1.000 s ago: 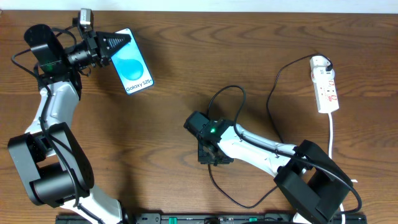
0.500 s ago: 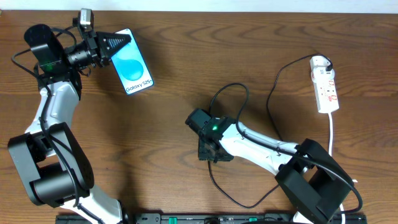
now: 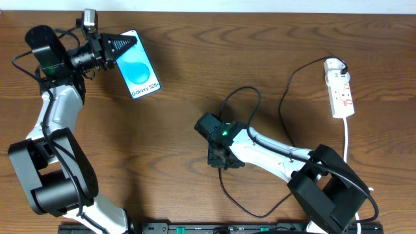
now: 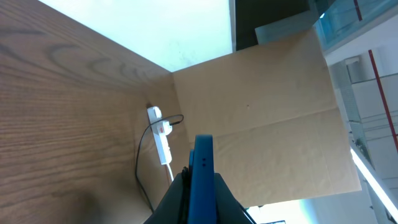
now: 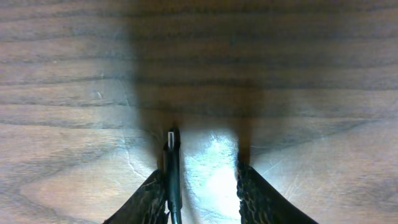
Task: Plug charger to phone and switch on socket
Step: 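Close the right gripper on the USB-C plug of the black cable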
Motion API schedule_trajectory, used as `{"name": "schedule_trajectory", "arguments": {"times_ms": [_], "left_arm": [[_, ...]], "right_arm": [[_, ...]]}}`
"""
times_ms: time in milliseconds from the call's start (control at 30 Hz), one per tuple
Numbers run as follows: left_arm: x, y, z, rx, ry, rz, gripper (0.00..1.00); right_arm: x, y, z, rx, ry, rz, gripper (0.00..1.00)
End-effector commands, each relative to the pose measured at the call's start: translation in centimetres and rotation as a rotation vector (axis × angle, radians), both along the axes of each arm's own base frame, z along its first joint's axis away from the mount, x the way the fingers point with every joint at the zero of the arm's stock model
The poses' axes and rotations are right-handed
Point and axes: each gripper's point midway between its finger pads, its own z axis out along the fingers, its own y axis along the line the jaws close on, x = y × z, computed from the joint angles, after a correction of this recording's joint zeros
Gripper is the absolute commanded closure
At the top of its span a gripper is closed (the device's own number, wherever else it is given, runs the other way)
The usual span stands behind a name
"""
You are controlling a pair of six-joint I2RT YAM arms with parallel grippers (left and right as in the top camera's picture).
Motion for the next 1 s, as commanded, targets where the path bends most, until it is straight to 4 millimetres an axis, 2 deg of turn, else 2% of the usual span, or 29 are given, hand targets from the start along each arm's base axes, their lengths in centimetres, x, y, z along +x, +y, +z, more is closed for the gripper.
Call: {"name": "schedule_trajectory", "arguments": {"times_ms": [0,233,633,767,967], "left_arm": [[-0.64,-0.06,1.51,0.014,-0.048,-0.016,0.93],[-0.64,-0.06,1.51,0.014,-0.048,-0.016,0.93],[-0.65,-0.07,1.51,0.014,-0.048,-0.016,0.93],[-0.65,-0.07,1.51,0.014,-0.048,-0.016,0.93],[-0.65,-0.07,1.51,0.012,-0.045,-0.016,0.93]], "right_arm": [[0.13,-0.37,-0.4,-0.021,0.009,-0.017,0.64],[-0.13,-0.47,-0.41,-0.024,0.02,-0.016,0.61],[-0.45,-0.47,-0.4,-0.023,0.035,-0.015,0.64],[-0.5,-0.53,-0.41,-0.025,0.037,-0.018,0.68],[-0.55,-0.48,-0.4,-0.022,0.041,-0.019,0.81]]}}
